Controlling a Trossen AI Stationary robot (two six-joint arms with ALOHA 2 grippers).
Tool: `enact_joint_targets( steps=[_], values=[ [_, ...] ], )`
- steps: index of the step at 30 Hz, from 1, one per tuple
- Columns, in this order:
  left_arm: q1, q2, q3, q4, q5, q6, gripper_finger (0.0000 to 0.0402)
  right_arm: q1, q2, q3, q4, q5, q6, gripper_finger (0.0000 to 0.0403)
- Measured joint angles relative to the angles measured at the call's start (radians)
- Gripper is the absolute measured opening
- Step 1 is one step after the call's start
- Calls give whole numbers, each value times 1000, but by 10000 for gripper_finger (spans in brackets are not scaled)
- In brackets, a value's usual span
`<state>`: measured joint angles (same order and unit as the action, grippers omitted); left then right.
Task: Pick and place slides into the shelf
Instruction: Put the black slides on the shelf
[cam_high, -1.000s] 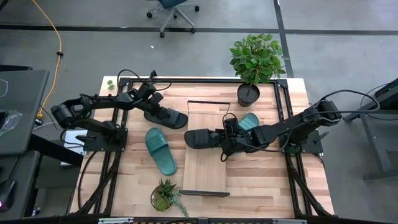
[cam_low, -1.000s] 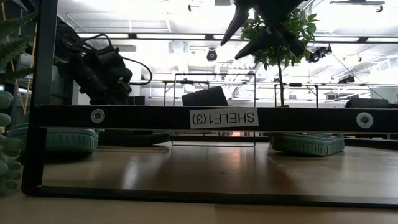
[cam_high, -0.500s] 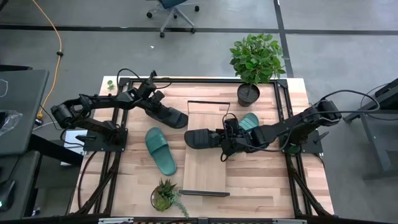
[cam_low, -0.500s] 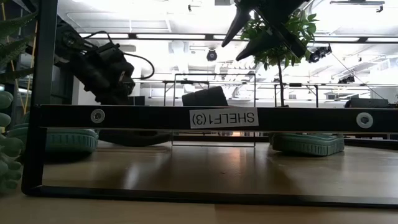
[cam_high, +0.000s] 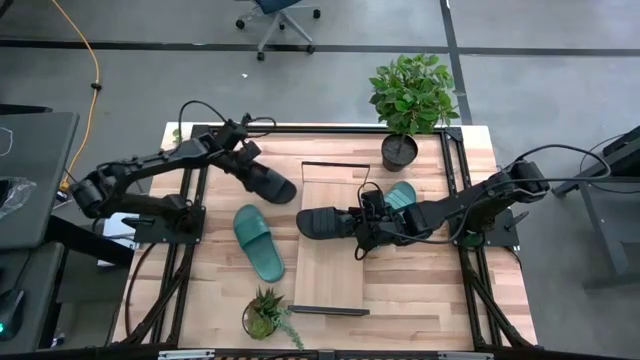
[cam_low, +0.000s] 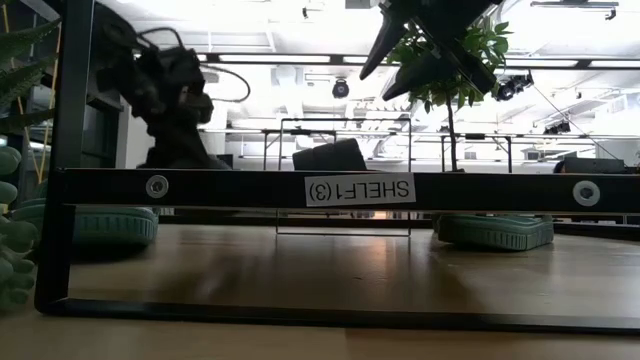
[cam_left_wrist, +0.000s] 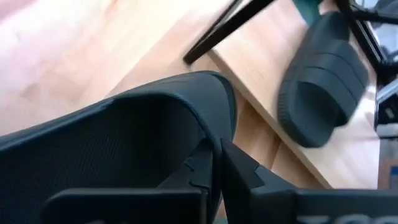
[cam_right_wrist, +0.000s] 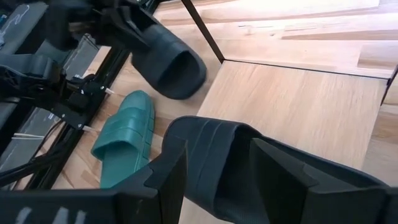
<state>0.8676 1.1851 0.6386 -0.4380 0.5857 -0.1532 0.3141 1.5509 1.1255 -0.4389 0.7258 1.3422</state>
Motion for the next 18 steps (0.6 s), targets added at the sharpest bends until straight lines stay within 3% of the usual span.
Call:
enact_joint_targets(
  steps=[8, 14, 18],
  values=[
    [-76, -106, 176, -256, -74, 147, 3, 0, 0, 0, -5, -12, -18, 165],
    [-200, -111, 373, -518, -200, 313, 3, -6, 0, 0, 65, -103, -102, 165],
    [-310, -110, 479, -604, -279, 385, 3, -34, -3, 0, 102, -186, -176, 165]
  ],
)
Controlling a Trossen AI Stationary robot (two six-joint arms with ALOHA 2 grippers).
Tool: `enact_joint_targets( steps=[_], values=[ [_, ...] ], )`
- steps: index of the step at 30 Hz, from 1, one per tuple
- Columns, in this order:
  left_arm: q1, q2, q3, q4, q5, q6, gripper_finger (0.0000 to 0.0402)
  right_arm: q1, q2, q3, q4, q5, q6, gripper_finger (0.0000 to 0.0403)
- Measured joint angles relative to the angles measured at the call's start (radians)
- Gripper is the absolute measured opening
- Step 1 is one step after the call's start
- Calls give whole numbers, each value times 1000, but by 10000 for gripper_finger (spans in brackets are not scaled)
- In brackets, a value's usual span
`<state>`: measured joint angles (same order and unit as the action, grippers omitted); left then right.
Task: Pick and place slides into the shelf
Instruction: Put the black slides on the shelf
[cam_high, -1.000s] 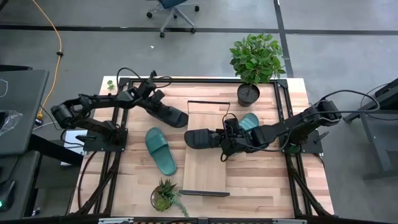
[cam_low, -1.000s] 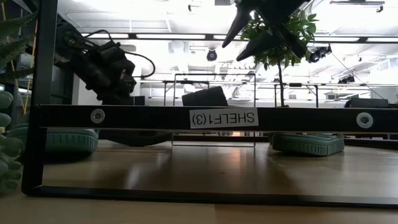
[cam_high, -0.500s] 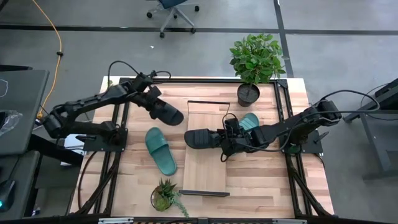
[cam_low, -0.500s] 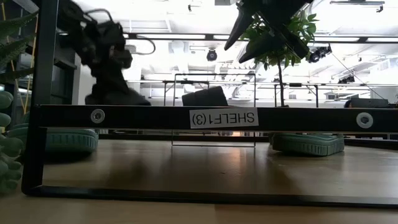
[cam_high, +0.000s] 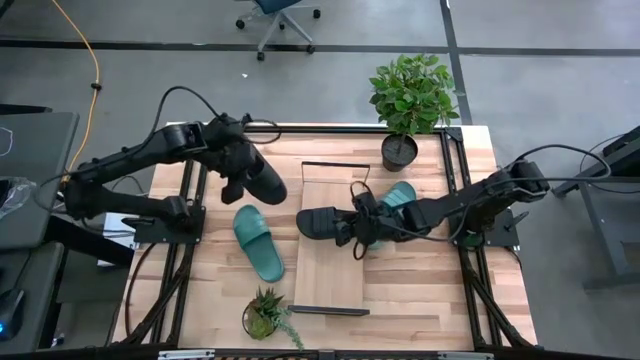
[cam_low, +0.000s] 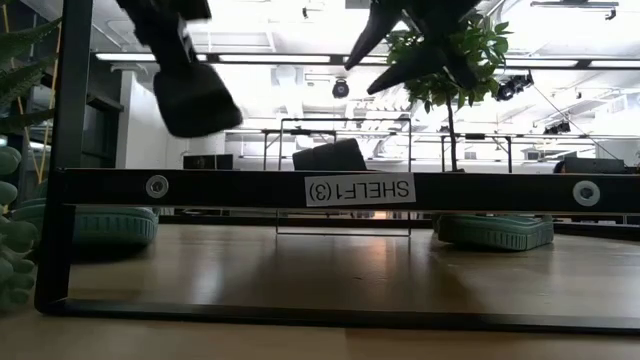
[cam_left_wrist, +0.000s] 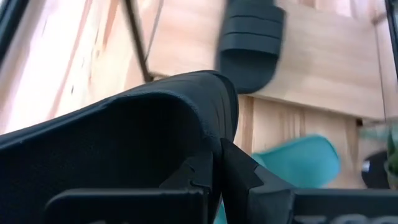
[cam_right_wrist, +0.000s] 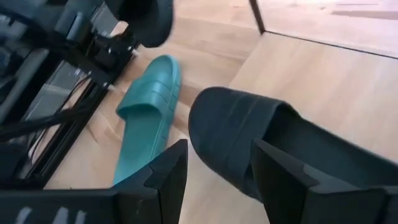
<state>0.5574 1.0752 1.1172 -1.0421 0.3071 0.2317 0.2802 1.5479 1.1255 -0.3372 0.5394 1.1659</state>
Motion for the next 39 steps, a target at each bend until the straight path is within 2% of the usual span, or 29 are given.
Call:
enact_joint_targets(
  steps=[6, 13, 19, 23, 31, 39],
  values=[
    [-136, 0, 101, -61, -64, 36, 2, -50, -33, 0, 48, -44, -79, 165],
    [-278, 10, 118, -121, -75, 68, 1, -113, -127, 0, 97, -49, -182, 165],
    [-421, 77, 123, -201, -165, 79, 0, -201, -182, 0, 205, -237, -242, 165],
    [-509, 148, 174, -226, -239, 108, 0, -239, -187, 1, 270, -289, -270, 165],
    [-610, 332, 419, -369, -349, 262, 0, -293, -186, 1, 304, -415, -331, 171],
    [-610, 522, 660, -531, -360, 445, 0, -314, -186, 1, 369, -485, -388, 213]
  ],
)
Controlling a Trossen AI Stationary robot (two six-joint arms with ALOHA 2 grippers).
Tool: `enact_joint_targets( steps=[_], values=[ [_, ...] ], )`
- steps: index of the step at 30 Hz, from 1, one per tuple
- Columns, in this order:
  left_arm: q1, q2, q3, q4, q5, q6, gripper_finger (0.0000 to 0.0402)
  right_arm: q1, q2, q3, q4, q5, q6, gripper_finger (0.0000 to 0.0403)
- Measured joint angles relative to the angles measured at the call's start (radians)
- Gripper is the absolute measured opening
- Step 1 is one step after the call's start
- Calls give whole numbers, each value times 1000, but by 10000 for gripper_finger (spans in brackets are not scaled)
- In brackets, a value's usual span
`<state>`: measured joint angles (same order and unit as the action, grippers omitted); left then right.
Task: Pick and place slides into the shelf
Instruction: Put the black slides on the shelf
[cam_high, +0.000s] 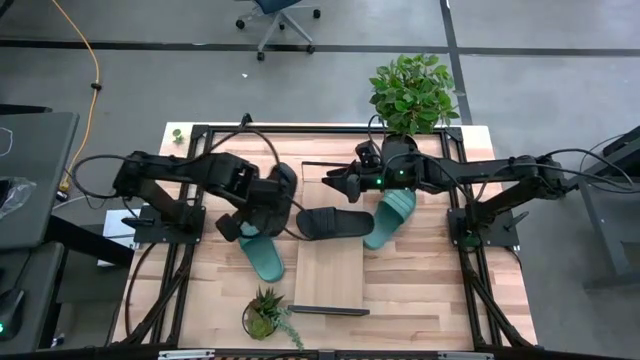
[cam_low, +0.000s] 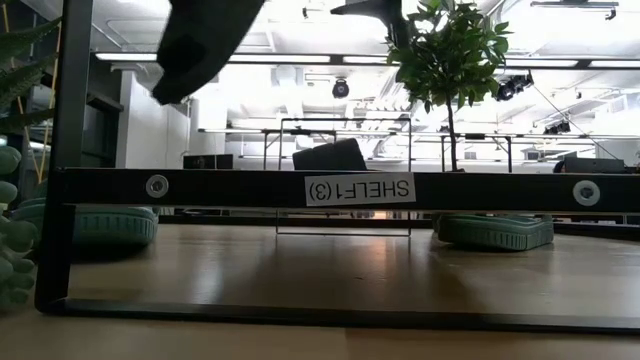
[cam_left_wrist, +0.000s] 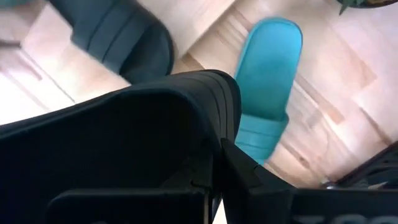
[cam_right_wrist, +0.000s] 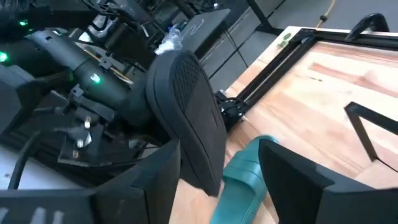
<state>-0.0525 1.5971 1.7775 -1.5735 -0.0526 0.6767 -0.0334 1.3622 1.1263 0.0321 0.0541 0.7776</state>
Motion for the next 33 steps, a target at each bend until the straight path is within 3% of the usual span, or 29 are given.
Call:
enact_joint_targets(
  steps=[9, 33],
  values=[
    [0, 87, 42, 2, 79, 79, 0, 0, 0, 0, 31, -38, 18, 233],
    [40, 146, 42, 3, 60, 168, 0, 1, 44, 0, 54, -75, 57, 233]
  ],
)
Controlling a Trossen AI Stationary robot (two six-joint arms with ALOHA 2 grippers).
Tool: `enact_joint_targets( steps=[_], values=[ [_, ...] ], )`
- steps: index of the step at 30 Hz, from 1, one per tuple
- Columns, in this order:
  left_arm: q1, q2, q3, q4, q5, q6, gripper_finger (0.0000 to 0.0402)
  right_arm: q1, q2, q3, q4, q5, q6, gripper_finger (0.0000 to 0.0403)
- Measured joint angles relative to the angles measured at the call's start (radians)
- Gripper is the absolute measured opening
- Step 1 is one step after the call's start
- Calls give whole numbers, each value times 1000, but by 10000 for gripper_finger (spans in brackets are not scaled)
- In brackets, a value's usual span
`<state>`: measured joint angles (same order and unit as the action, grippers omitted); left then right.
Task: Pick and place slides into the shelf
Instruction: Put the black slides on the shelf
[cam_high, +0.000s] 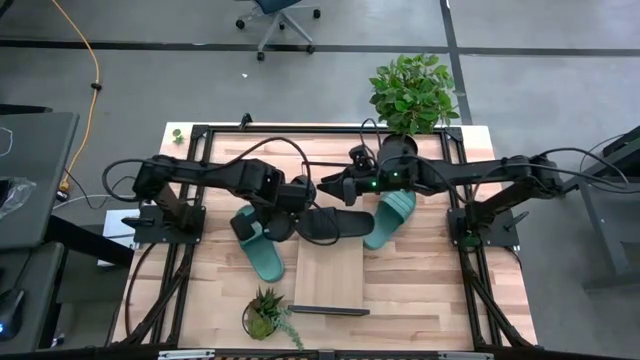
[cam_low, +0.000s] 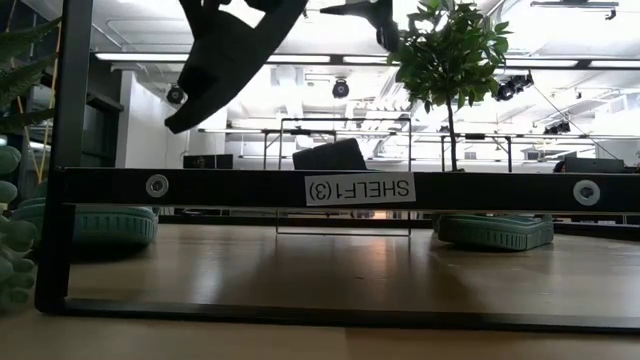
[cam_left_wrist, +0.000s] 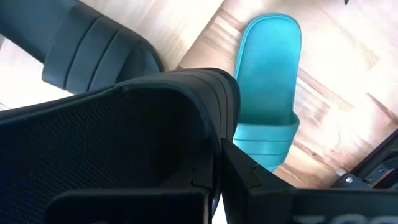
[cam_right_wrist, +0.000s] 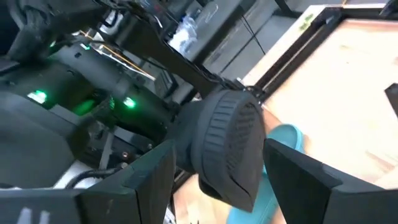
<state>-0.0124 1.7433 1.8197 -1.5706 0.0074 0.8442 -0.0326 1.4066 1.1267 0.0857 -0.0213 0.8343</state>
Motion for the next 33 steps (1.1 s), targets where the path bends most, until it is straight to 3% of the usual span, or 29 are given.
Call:
enact_joint_targets(
  steps=[33],
  values=[
    [0, 60, -1, 21, 0, 86, 0, 0, 76, 0, 32, -30, 33, 222]
  ],
)
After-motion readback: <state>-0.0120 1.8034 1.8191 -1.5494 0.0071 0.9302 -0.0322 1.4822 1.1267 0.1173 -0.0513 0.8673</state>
